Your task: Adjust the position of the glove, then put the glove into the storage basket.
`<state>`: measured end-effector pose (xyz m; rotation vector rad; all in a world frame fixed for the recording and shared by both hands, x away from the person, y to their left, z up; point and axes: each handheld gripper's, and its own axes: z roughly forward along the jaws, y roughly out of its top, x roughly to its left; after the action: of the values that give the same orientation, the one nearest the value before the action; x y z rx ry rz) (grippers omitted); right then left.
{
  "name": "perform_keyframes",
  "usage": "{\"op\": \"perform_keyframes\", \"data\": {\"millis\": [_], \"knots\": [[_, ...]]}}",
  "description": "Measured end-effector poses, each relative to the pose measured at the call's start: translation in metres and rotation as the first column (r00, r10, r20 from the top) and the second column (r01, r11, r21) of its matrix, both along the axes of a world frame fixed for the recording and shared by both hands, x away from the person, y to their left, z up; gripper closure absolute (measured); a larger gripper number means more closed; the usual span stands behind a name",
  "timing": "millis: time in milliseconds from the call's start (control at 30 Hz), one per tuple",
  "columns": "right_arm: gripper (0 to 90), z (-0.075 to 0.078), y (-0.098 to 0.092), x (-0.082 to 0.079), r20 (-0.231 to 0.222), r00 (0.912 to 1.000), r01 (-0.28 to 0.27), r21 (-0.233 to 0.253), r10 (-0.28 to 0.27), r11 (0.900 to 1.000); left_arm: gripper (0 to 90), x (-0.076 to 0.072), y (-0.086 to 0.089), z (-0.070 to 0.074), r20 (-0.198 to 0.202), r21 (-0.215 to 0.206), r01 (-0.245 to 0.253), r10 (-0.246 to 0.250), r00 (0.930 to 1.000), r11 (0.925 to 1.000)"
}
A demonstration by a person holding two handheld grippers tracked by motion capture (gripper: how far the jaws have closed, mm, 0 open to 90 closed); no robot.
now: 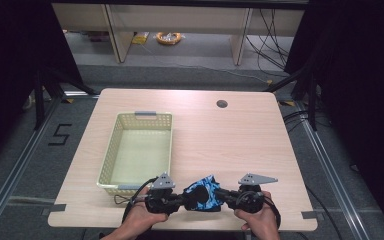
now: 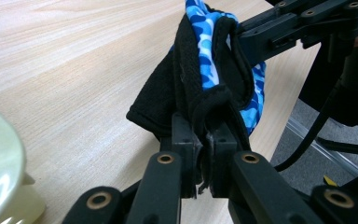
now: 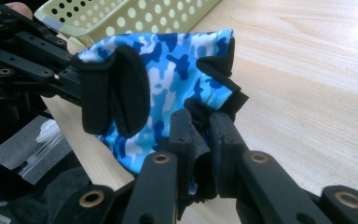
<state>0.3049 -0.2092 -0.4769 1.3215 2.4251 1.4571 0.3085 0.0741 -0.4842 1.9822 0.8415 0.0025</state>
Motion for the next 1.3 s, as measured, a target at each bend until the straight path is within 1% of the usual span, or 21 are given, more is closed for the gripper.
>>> {"op": "perform_keyframes", "data": {"millis": [33,67,167,267,300,333,367,433,467,533,567,600,733,767,800,933,1033,1200,1233,1267,1300], "knots": [[81.1,0.0,-0.001,0.001,0.024,0.9996,-0.016,-0.011,0.016,1.0,84.2,0.0,0.0,0.0,0.0,0.0,0.0,0.0,1.0,1.0],[81.1,0.002,0.0,-0.002,0.0,1.0,-0.007,-0.012,0.007,1.0,84.2,-0.001,0.001,0.0,0.003,0.002,0.006,-0.006,1.0,1.0],[81.1,0.002,0.001,-0.003,0.026,0.9995,-0.019,-0.003,0.02,1.0,84.2,-0.002,0.003,0.003,0.014,0.005,0.012,-0.012,0.9998,0.9999],[81.1,0.008,0.005,-0.009,-0.004,1.0,-0.008,0.007,0.008,1.0,84.2,-0.003,0.006,0.005,0.016,0.006,0.01,-0.01,0.9998,0.9999],[81.1,0.01,0.004,-0.008,0.029,0.9994,-0.018,-0.021,0.018,1.0,84.2,-0.003,0.006,0.005,0.016,0.006,0.01,-0.01,0.9998,0.9999],[81.1,0.01,0.004,-0.008,0.029,0.9994,-0.018,-0.021,0.018,1.0,84.2,-0.003,0.007,0.006,0.017,0.003,0.009,-0.009,0.9998,1.0],[81.1,0.013,0.007,-0.009,0.027,0.9996,-0.011,0.014,0.011,1.0,84.2,-0.002,0.009,0.009,0.027,0.005,0.0,0.0,0.9996,1.0],[81.1,0.016,0.006,-0.009,0.018,0.9995,-0.024,-0.001,0.024,1.0,84.2,-0.002,0.011,0.011,0.022,0.0,-0.002,0.002,0.9998,1.0],[81.2,0.02,0.009,-0.009,0.052,0.9983,-0.028,0.023,0.027,0.999,84.2,-0.002,0.012,0.016,0.031,-0.019,-0.008,0.009,0.9995,0.9998],[81.2,0.024,0.009,-0.009,0.048,0.9984,-0.032,0.013,0.032,0.999,84.2,-0.002,0.013,0.019,0.029,-0.015,-0.004,0.005,0.9996,0.9999],[81.2,0.025,0.009,-0.007,0.082,0.9956,-0.047,0.018,0.046,0.999,84.2,-0.001,0.014,0.022,0.033,-0.02,0.001,0.0,0.9994,0.9998],[81.2,0.03,0.011,-0.009,0.066,0.9973,-0.033,0.018,0.031,0.999,84.2,-0.002,0.015,0.026,0.032,-0.017,-0.007,0.008,0.9995,0.9998],[81.2,0.045,0.012,-0.011,0.079,0.9965,-0.03,0.026,0.028,0.999,84.2,0.0,0.02,0.044,0.039,-0.022,-0.002,0.002,0.9992,0.9998],[81.2,0.051,0.014,-0.008,0.12,0.9918,-0.047,0.029,0.043,0.998,84.2,0.001,0.022,0.05,0.047,-0.025,-0.006,0.007,0.9989,0.9997],[81.2,0.056,0.017,-0.008,0.104,0.9939,-0.037,0.028,0.034,0.999,84.2,0.003,0.025,0.053,0.045,-0.027,-0.001,0.002,0.999,0.9996],[81.2,0.068,0.023,-0.002,0.139,0.989,-0.052,-0.001,0.052,0.999,84.2,0.008,0.031,0.061,0.044,-0.039,-0.007,0.009,0.999,0.9992],[81.2,0.078,0.034,0.005,0.115,0.9918,-0.058,0.018,0.056,0.998,84.1,0.014,0.042,0.069,0.037,-0.034,-0.025,0.027,0.9989,0.9991],[81.1,0.085,0.044,0.016,0.15,0.9845,-0.092,0.005,0.091,0.996,84.1,0.019,0.053,0.076,0.048,-0.029,-0.046,0.047,0.9977,0.9985],[81.2,0.088,0.047,0.017,0.124,0.9889,-0.084,0.006,0.082,0.996,84.1,0.019,0.055,0.078,0.048,-0.026,-0.043,0.045,0.9979,0.9987],[81.2,0.09,0.052,0.022,0.142,0.9844,-0.104,-0.003,0.103,0.995,84.1,0.022,0.061,0.08,0.045,-0.037,-0.048,0.05,0.9978,0.9981],[81.2,0.092,0.055,0.023,0.133,0.9863,-0.098,-0.004,0.098,0.995,84.1,0.022,0.061,0.08,0.045,-0.037,-0.048,0.05,0.9978,0.9981]]}}
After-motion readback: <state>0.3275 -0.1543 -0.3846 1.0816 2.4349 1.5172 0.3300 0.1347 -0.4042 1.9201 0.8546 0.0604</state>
